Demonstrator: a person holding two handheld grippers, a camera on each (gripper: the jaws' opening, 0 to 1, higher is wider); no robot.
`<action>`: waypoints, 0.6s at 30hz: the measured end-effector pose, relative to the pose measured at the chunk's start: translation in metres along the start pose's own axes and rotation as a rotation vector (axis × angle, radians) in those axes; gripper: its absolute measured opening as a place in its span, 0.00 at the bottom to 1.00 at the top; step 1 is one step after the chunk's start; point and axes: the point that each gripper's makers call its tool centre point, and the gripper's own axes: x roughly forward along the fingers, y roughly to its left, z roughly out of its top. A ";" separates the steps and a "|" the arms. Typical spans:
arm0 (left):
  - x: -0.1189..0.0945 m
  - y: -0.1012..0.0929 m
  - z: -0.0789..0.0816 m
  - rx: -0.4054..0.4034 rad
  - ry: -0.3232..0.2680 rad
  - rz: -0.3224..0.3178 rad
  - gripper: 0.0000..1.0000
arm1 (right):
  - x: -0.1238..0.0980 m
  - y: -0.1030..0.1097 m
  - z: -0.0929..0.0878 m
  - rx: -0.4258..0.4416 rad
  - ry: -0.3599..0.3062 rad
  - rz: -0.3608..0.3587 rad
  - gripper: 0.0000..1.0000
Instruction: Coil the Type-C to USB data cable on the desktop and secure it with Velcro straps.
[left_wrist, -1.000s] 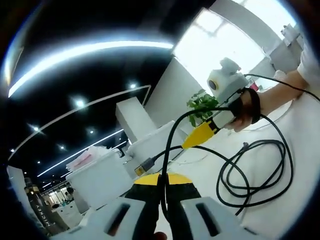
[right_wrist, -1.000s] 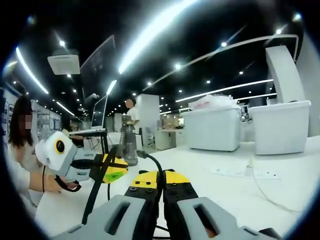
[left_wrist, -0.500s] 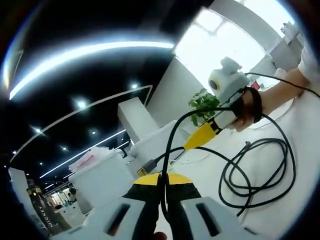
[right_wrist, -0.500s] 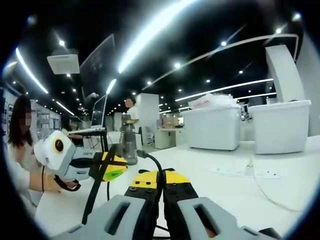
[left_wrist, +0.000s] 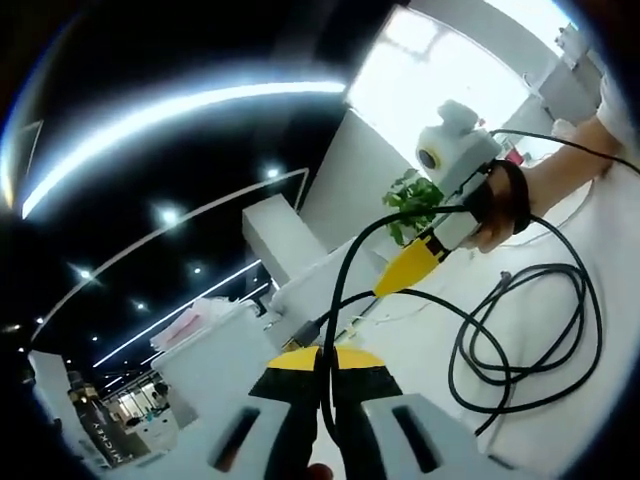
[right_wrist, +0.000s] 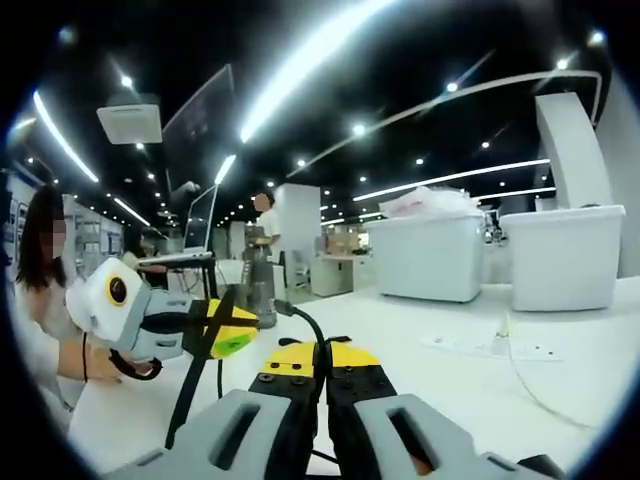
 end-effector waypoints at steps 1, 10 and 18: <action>0.000 0.000 -0.001 0.001 0.002 0.000 0.04 | 0.000 0.000 0.001 -0.011 0.001 -0.002 0.02; 0.001 -0.004 -0.003 0.061 0.025 -0.005 0.04 | -0.005 0.006 0.013 -0.111 0.002 -0.017 0.02; -0.002 0.008 -0.001 0.109 0.033 0.059 0.10 | -0.001 0.021 0.014 -0.237 0.051 -0.007 0.02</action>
